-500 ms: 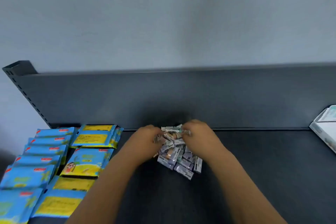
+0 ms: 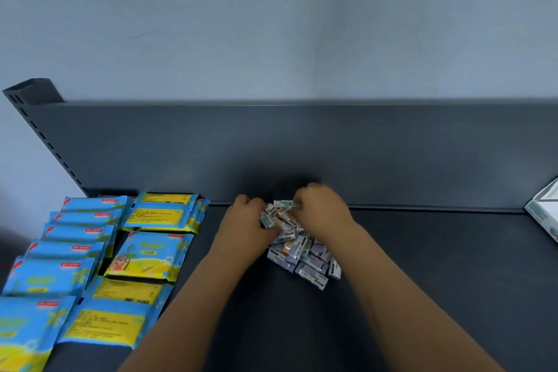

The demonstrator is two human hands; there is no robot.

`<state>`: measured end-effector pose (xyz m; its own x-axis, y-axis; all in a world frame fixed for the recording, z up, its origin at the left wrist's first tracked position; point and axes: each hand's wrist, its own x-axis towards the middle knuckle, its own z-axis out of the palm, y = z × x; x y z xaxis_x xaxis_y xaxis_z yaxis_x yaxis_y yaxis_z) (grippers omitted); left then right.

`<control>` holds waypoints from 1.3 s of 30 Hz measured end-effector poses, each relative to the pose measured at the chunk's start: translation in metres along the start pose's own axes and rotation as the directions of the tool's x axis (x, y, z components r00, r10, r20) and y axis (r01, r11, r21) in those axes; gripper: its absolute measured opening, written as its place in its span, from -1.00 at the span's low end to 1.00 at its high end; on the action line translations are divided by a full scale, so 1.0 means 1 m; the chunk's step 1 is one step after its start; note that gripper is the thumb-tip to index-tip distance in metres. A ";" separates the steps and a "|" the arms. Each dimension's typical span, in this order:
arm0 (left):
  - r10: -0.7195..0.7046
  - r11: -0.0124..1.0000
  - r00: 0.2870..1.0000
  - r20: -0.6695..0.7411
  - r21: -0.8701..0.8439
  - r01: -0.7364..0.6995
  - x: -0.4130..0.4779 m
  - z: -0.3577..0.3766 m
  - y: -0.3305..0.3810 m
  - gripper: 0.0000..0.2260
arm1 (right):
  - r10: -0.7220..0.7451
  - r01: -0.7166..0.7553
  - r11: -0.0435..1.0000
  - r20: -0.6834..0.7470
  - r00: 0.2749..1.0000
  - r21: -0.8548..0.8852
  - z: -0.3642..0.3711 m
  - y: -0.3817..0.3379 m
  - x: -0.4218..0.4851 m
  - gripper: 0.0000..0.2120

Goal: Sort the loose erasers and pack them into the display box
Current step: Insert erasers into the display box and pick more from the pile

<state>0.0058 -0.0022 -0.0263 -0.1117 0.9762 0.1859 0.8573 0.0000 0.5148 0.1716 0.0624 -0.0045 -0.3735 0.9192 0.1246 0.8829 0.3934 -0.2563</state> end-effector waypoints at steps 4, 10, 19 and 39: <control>0.003 0.999 1.000 -0.014 -0.041 -0.004 0.001 -0.002 0.002 -0.67 | 0.010 -0.010 0.999 0.009 1.000 0.043 -0.003 -0.001 0.003 -0.86; 0.106 0.988 0.994 0.033 -0.113 -0.102 0.002 -0.005 0.000 -0.77 | 0.004 -0.008 0.994 0.031 1.000 0.109 0.000 -0.001 0.003 -0.91; 0.044 0.995 0.998 -0.053 -0.084 -0.048 0.004 0.000 -0.005 -0.77 | -0.002 -0.006 0.992 0.066 0.998 0.128 0.002 0.002 0.014 -0.80; 0.135 0.989 0.989 -0.057 -0.046 -0.138 -0.004 -0.005 -0.021 -0.82 | 0.162 -0.212 0.625 0.142 0.977 0.752 -0.004 -0.015 -0.008 -0.66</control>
<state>-0.0144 -0.0077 -0.0333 -0.0228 0.9533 0.3011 0.8404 -0.1448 0.5223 0.1625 0.0496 0.0018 -0.2622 0.9634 -0.0555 0.4169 0.0612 -0.9069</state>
